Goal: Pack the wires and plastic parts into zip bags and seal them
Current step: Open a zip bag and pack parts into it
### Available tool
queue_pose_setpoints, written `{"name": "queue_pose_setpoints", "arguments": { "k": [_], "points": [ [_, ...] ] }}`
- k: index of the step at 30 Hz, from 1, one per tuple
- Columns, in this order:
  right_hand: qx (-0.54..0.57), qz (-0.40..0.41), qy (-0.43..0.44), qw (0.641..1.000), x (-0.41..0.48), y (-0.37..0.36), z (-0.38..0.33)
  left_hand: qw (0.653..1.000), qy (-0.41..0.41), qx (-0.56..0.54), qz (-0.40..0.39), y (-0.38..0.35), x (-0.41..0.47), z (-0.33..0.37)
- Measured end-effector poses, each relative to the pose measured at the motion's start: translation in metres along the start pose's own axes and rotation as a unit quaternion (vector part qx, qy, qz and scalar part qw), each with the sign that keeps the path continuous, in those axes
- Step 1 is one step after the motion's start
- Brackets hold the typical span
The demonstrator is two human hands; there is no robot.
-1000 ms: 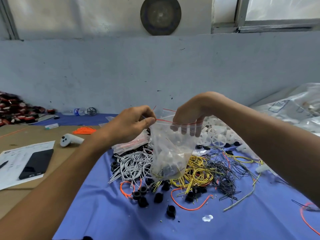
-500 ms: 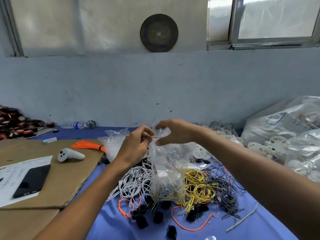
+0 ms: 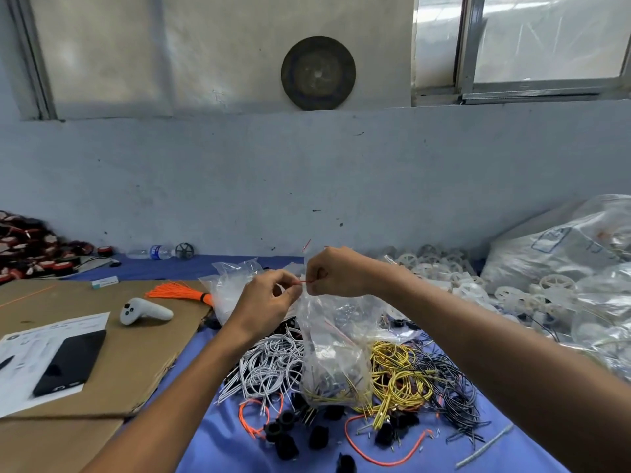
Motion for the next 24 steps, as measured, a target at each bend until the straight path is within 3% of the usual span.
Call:
{"name": "queue_pose_setpoints", "arguments": {
  "k": [15,24],
  "points": [
    [-0.035,0.009,0.014,0.999,-0.012,-0.003,-0.002,0.999,0.015,0.029,-0.008,0.009,-0.004,-0.005],
    [-0.041,0.036,0.022,0.998,-0.015,-0.003,-0.001,0.995,-0.018,0.089,-0.027,0.002,-0.005,0.004]
  ]
}}
Point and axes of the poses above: each hand's wrist, its own x-axis towards the middle knuckle, its own y-axis out of the back of the hand, z = x × y, the point moved 4 cm from there along x, towards the middle knuckle, and after that the axes turned 4 degrees about z, right-handed, at the moved point
